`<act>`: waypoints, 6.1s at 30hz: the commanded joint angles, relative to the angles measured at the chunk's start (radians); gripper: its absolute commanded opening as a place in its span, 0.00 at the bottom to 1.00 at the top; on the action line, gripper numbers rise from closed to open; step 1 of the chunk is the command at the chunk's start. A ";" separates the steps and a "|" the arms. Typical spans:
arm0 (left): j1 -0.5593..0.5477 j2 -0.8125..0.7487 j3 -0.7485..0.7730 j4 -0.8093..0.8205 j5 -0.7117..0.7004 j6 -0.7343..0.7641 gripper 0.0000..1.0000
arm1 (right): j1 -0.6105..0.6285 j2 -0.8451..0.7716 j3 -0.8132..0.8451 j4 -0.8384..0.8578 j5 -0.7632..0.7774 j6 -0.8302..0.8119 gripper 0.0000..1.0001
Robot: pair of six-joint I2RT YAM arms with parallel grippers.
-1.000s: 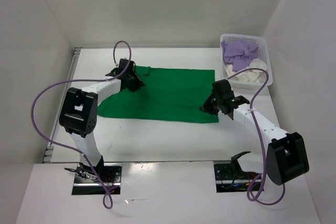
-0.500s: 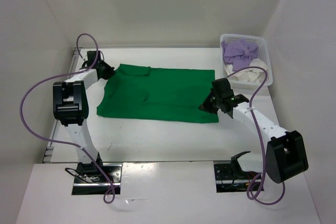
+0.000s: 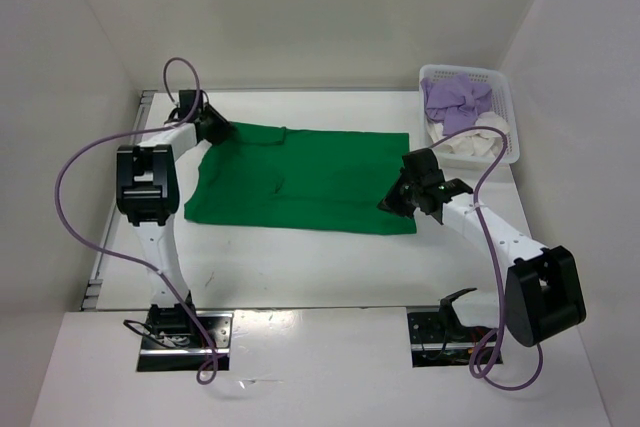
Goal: Fold and stack the t-shirts
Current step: Grap the side of the flattened tshirt furthest away from the robot with both arms, then fold the other side of the tshirt into a rectangle
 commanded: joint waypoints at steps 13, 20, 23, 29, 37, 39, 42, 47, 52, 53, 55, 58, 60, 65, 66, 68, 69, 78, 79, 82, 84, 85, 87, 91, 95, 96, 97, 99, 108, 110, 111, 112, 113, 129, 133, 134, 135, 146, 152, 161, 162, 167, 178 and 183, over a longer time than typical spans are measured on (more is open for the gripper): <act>-0.055 0.127 0.258 -0.046 0.027 0.018 0.38 | 0.009 0.014 0.048 0.038 0.001 -0.016 0.10; -0.065 0.153 0.371 -0.098 0.046 0.007 0.51 | 0.009 0.015 0.048 0.038 -0.008 -0.025 0.10; -0.065 0.046 0.224 -0.044 -0.004 0.048 0.52 | 0.009 0.015 0.048 0.038 -0.008 -0.025 0.10; -0.044 -0.057 0.074 -0.015 -0.062 0.085 0.36 | 0.009 0.027 0.048 0.047 -0.017 -0.025 0.10; -0.033 0.055 0.078 0.074 0.035 -0.047 0.46 | 0.009 0.039 0.059 0.047 -0.026 -0.034 0.10; -0.033 0.076 0.111 0.085 0.045 -0.082 0.48 | 0.009 0.039 0.059 0.047 -0.026 -0.034 0.10; -0.033 0.121 0.122 0.098 0.045 -0.104 0.49 | 0.009 0.039 0.059 0.047 -0.026 -0.043 0.10; -0.033 0.123 0.142 0.081 0.007 -0.114 0.49 | 0.009 0.039 0.059 0.047 -0.026 -0.043 0.10; -0.024 0.145 0.154 0.092 0.007 -0.137 0.49 | 0.009 0.030 0.059 0.047 -0.026 -0.043 0.10; -0.024 0.145 0.154 0.092 0.007 -0.163 0.48 | 0.009 0.030 0.059 0.047 -0.026 -0.043 0.10; -0.024 0.165 0.154 0.118 0.007 -0.173 0.44 | 0.009 0.039 0.059 0.047 -0.035 -0.043 0.10; -0.024 0.178 0.165 0.127 0.025 -0.196 0.39 | 0.009 0.039 0.059 0.047 -0.035 -0.043 0.10; -0.024 0.178 0.165 0.150 0.025 -0.196 0.28 | 0.009 0.039 0.059 0.047 -0.035 -0.043 0.10; -0.024 0.146 0.165 0.148 0.004 -0.182 0.09 | 0.009 0.051 0.059 0.047 -0.026 -0.043 0.11; -0.024 0.126 0.165 0.138 0.004 -0.167 0.07 | 0.009 0.051 0.071 0.047 -0.017 -0.043 0.13; -0.024 0.092 0.124 0.128 -0.008 -0.151 0.01 | 0.009 0.088 0.115 0.047 0.026 -0.031 0.16; -0.024 0.049 0.102 0.127 -0.008 -0.151 0.00 | 0.009 0.108 0.138 0.047 0.046 -0.020 0.18; -0.024 -0.164 -0.096 0.080 -0.017 -0.055 0.00 | -0.083 0.462 0.523 0.088 0.375 -0.051 0.25; -0.024 -0.164 -0.109 0.080 -0.008 -0.054 0.00 | -0.100 0.490 0.571 0.088 0.386 -0.051 0.25; -0.024 -0.187 -0.134 0.080 0.013 -0.045 0.00 | -0.145 0.597 0.678 0.098 0.437 -0.074 0.28; -0.024 -0.196 -0.148 0.098 0.027 -0.045 0.00 | -0.145 0.648 0.738 0.064 0.487 -0.085 0.29; -0.024 -0.197 -0.159 0.098 0.027 -0.045 0.00 | -0.145 0.686 0.775 0.064 0.520 -0.098 0.29; -0.033 -0.206 -0.159 0.098 0.047 -0.045 0.00 | -0.154 0.725 0.809 0.055 0.541 -0.098 0.32; -0.055 -0.215 -0.159 0.089 0.058 -0.045 0.00 | -0.154 0.843 0.948 -0.005 0.564 -0.108 0.33; -0.055 -0.235 -0.169 0.089 0.078 -0.045 0.00 | -0.154 0.935 1.017 -0.016 0.604 -0.108 0.33; -0.064 -0.235 -0.169 0.089 0.078 -0.045 0.00 | -0.154 0.955 1.037 -0.036 0.604 -0.108 0.33; -0.064 -0.235 -0.179 0.089 0.088 -0.045 0.00 | -0.154 0.976 1.089 -0.056 0.604 -0.095 0.33; -0.073 -0.235 -0.179 0.098 0.098 -0.045 0.00 | -0.154 1.030 1.129 -0.108 0.620 -0.086 0.33; -0.073 -0.235 -0.188 0.108 0.116 -0.054 0.00 | -0.154 1.136 1.218 -0.203 0.659 -0.042 0.33; -0.082 -0.235 -0.188 0.118 0.116 -0.054 0.00 | -0.154 1.147 1.219 -0.203 0.650 -0.029 0.33; -0.082 -0.244 -0.188 0.118 0.116 -0.054 0.00 | -0.154 1.147 1.193 -0.194 0.650 -0.019 0.33; -0.082 -0.244 -0.188 0.118 0.116 -0.054 0.00 | -0.154 1.136 1.180 -0.170 0.650 -0.019 0.33; -0.082 -0.244 -0.188 0.118 0.116 -0.054 0.00 | -0.154 1.136 1.171 -0.159 0.641 -0.019 0.34; -0.092 -0.266 -0.225 0.118 0.116 -0.045 0.00 | -0.154 1.240 1.294 -0.218 0.577 -0.028 0.24; -0.092 -0.284 -0.225 0.118 0.116 -0.045 0.00 | -0.154 1.193 1.236 -0.180 0.567 -0.028 0.06; -0.092 -0.284 -0.225 0.109 0.116 -0.036 0.00 | -0.154 1.159 1.222 -0.166 0.567 -0.028 0.05; -0.092 -0.293 -0.225 0.098 0.116 -0.036 0.00 | -0.154 1.142 1.197 -0.156 0.567 -0.028 0.05; -0.092 -0.425 -0.238 -0.038 0.087 0.008 0.00 | -0.154 0.848 0.883 -0.028 0.517 -0.060 0.03; -0.082 -0.526 -0.347 -0.066 0.087 -0.001 0.00 | -0.145 0.710 0.713 0.007 0.495 -0.069 0.02; -0.050 -0.696 -0.499 -0.095 0.119 -0.021 0.00 | -0.145 0.552 0.530 0.027 0.475 -0.049 0.02; -0.039 -0.709 -0.508 -0.107 0.134 -0.021 0.00 | -0.145 0.521 0.502 0.027 0.475 -0.049 0.02; -0.021 -0.776 -0.556 -0.136 0.174 -0.021 0.00 | -0.145 0.441 0.418 0.036 0.485 -0.049 0.02; -0.010 -0.862 -0.665 -0.210 0.180 0.054 0.00 | -0.145 0.485 0.381 0.108 0.475 -0.072 0.02; -0.010 -0.896 -0.720 -0.239 0.180 0.082 0.00 | -0.145 0.476 0.370 0.108 0.457 -0.072 0.02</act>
